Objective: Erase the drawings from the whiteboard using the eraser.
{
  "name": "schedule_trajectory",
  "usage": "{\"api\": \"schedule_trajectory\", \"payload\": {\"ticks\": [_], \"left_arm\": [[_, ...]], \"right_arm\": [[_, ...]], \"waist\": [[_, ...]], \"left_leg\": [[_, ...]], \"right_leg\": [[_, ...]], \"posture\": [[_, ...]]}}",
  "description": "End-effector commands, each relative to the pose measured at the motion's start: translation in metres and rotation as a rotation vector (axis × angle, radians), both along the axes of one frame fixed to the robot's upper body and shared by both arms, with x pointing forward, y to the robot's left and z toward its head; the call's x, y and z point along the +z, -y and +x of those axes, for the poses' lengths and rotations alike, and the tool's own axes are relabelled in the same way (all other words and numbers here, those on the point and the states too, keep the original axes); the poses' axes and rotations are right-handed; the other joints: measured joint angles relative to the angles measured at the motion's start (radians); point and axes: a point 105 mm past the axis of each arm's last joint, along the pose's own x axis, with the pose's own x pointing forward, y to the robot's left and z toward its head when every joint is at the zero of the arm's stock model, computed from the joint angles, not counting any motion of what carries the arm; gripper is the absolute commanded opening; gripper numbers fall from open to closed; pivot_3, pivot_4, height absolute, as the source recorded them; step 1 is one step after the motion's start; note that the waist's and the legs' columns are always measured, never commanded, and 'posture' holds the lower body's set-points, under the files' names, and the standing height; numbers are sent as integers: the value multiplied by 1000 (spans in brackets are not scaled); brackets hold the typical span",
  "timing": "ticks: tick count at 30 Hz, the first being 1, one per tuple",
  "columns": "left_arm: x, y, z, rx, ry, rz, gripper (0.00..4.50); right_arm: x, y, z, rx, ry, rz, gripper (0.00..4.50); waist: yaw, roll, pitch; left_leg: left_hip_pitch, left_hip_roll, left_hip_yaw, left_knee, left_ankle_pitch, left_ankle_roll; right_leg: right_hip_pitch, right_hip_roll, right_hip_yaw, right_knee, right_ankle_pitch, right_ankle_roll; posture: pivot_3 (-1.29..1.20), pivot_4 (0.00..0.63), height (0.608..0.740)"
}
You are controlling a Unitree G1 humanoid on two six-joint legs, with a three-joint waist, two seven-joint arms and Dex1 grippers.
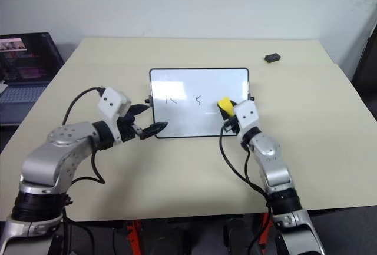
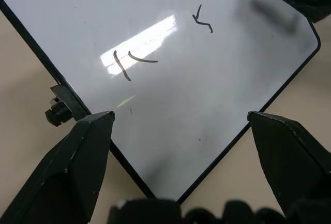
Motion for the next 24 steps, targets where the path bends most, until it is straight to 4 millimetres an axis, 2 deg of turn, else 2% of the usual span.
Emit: {"api": "schedule_trajectory", "payload": {"ticks": [1, 7, 12, 15, 21, 24], "left_arm": [[18, -7, 4, 37, 75, -6, 4500], [13, -10, -3, 1, 37, -16, 4500], [9, -23, -5, 22, 18, 27, 4500], [9, -25, -5, 31, 19, 32, 4500], [11, -24, -8, 29, 25, 30, 4500], [12, -27, -8, 41, 30, 33, 4500]], "right_arm": [[27, -8, 8, -4, 99, 11, 1284], [44, -25, 29, -11, 158, -28, 1284], [37, -43, 41, 25, 149, -85, 1284], [17, -55, 42, 72, 85, -137, 1284], [-51, -58, 26, 167, -89, -292, 1284], [-62, -53, 22, 161, -128, -295, 1284]], "waist": [[1, 0, 0], [1, 0, 0], [-2, 0, 0], [-2, 0, 0], [-1, 0, 0], [-2, 0, 0]], "left_leg": [[0, 0, -1, 0, 0, 0], [-1, 0, 0, 0, 0, 0], [-1, 0, 0, -1, 0, 0], [-1, 0, 0, -1, 0, 0], [1, 0, 0, -1, 0, 0], [4, 0, -1, 0, 0, 0]], "right_leg": [[0, 0, -1, 0, 0, 0], [0, -1, 0, 0, 0, 0], [-1, -1, -1, 0, 0, 0], [-1, -1, 0, 0, 0, -1], [1, -1, 0, 1, 0, -1], [3, -1, -1, 1, 0, 0]], "posture": [[0, 150, 740], [0, 150, 740], [0, 150, 740], [0, 150, 740], [0, 150, 740], [0, 150, 740]]}}
